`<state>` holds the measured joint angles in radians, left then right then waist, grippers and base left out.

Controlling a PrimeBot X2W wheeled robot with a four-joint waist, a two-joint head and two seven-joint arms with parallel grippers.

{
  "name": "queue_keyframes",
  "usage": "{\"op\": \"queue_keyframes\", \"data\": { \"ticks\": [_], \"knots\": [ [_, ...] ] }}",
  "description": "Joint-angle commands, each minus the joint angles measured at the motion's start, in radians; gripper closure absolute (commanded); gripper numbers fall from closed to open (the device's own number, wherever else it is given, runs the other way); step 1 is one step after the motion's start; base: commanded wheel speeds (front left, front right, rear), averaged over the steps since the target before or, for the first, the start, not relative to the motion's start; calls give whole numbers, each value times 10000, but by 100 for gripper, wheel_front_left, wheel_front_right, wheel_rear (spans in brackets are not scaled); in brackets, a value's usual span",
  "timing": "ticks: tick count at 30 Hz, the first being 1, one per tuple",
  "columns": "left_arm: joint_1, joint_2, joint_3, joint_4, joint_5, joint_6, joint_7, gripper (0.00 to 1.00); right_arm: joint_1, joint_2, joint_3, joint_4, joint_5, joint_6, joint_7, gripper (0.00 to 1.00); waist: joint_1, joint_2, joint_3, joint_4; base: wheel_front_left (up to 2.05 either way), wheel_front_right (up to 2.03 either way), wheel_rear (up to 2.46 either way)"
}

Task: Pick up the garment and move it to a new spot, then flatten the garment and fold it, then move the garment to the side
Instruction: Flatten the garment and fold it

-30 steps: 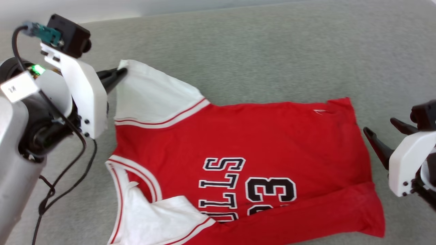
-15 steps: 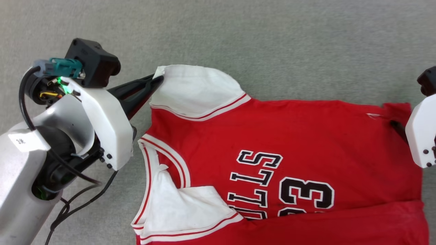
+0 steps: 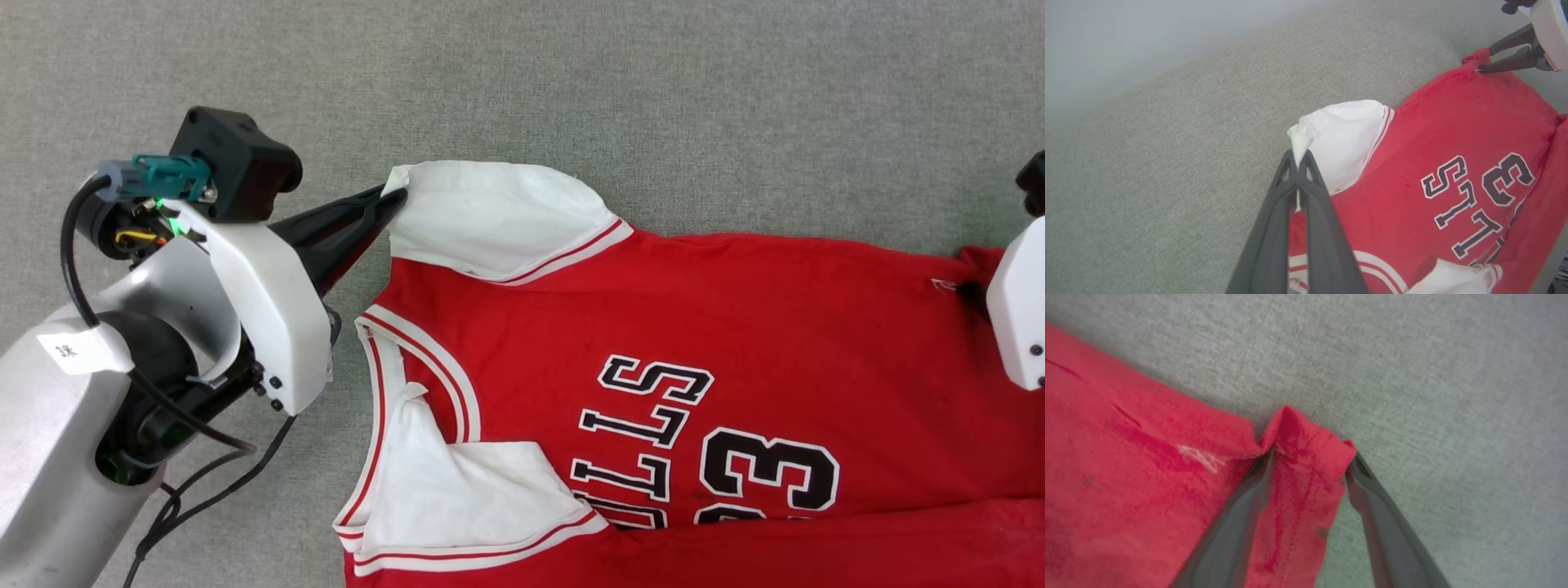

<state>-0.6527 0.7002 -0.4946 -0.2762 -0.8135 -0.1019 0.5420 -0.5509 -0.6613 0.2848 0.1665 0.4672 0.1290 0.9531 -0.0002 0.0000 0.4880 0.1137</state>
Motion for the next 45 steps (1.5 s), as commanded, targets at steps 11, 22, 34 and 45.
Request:
{"op": "queue_keyframes", "data": {
  "ticks": [11, 22, 34, 45],
  "knots": [
    [824, 9, 286, 592, -116, 239, -753, 100, 560, 416, -519, 571, 568, 13, -1467, 100, 2, 0, -1111, -175, 0, 0, 0],
    [2322, 324, 325, 295, -345, 703, -1003, 100, 2200, 726, -1966, -538, 844, 15, -2329, 100, 2, 0, -2463, -281, 0, 0, 0],
    [4999, 714, -58, -266, -569, 1416, -1242, 100, 5561, 1643, -3494, -2299, 1092, 15, -2525, 100, 2, 0, -3266, -296, 0, 0, 0],
    [6190, 683, -537, 28, -680, 1570, -1234, 100, 6843, 1371, -2969, -2502, 1330, 15, -2352, 100, 2, 0, -3302, -342, 0, 0, 0]
  ]
}}
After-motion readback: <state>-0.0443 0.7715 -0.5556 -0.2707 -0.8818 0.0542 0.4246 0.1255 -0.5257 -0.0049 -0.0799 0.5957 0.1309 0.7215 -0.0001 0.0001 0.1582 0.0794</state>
